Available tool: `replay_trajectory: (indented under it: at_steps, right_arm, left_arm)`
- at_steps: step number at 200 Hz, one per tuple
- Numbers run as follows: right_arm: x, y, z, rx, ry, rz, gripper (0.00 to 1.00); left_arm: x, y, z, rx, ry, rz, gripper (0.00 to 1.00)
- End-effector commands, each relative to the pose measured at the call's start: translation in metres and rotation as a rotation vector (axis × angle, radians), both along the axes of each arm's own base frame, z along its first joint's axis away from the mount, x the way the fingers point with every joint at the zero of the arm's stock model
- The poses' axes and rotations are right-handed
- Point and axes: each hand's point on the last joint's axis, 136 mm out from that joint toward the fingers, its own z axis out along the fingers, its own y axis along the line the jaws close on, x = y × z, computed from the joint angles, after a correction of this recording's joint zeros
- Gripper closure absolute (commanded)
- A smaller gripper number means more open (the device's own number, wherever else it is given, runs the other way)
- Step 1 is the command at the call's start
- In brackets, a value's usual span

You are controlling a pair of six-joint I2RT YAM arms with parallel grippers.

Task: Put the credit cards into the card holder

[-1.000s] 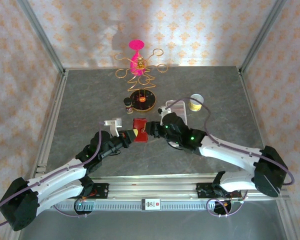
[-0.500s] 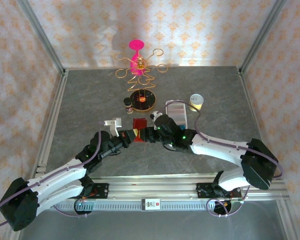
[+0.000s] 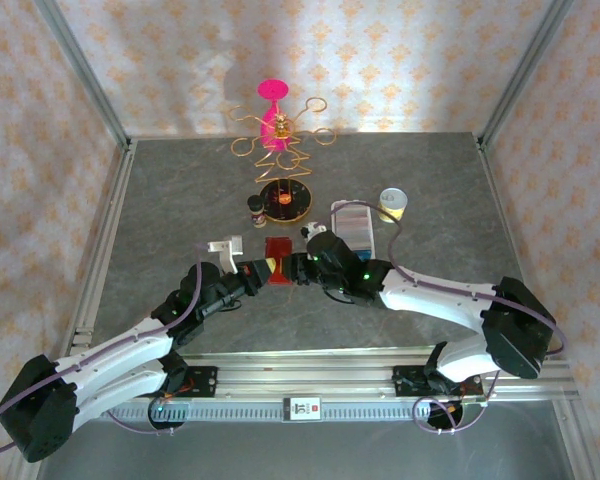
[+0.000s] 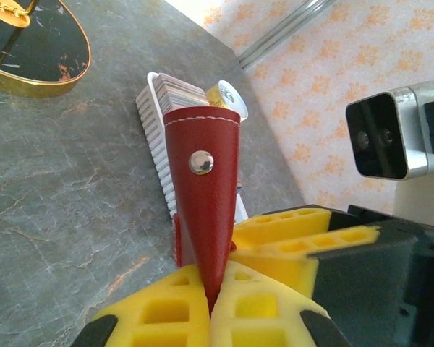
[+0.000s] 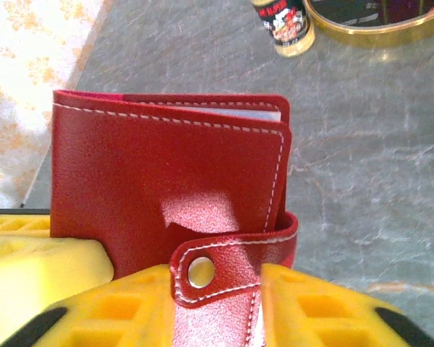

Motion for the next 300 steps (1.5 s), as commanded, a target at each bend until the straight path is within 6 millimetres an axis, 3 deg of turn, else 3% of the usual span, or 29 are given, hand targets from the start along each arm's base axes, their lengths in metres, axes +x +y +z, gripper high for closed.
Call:
replay_trajectory:
  at_steps: [1,24,41,79,115,149,166,210,253,262,300]
  right_arm:
    - [0.025,-0.031,-0.015,-0.133,-0.042,-0.167,0.76]
    - [0.027,-0.043,-0.021,-0.166,-0.048,-0.217,0.85]
    - [0.027,-0.047,-0.019,-0.153,-0.054,-0.232,0.85]
    - [0.020,-0.039,-0.008,-0.073,-0.059,-0.189,0.73]
    - [0.014,-0.032,-0.009,-0.021,-0.048,-0.148,0.72]
    - [0.013,-0.026,-0.013,-0.010,-0.032,-0.131,0.83]
    - [0.010,-0.024,-0.014,0.003,-0.028,-0.116,1.00]
    - [-0.003,-0.023,-0.039,0.016,0.048,-0.083,1.00]
    - [-0.010,-0.031,-0.054,0.041,0.083,-0.105,1.00]
    - [-0.012,-0.031,-0.056,0.040,0.090,-0.101,1.00]
    - [-0.016,-0.022,-0.039,0.117,0.083,-0.062,1.00]
  left_arm:
    - [-0.007,-0.009,0.023,-0.068,-0.061,-0.049,1.00]
    - [-0.006,-0.006,0.022,-0.061,-0.059,-0.030,1.00]
    - [-0.005,-0.005,0.021,-0.056,-0.056,-0.023,1.00]
    - [-0.004,-0.002,0.015,-0.036,-0.038,-0.010,1.00]
    - [-0.008,-0.004,0.012,-0.065,-0.024,-0.024,1.00]
    - [-0.011,-0.004,0.005,-0.086,0.001,-0.027,1.00]
    - [-0.011,-0.002,-0.002,-0.083,0.022,-0.018,1.00]
    - [-0.012,0.002,-0.039,-0.055,0.132,0.011,1.00]
    - [-0.011,0.006,-0.078,0.031,0.245,0.046,0.72]
    - [-0.010,0.008,-0.086,0.059,0.267,0.061,0.62]
    - [-0.003,0.029,-0.102,0.185,0.309,0.171,0.39]
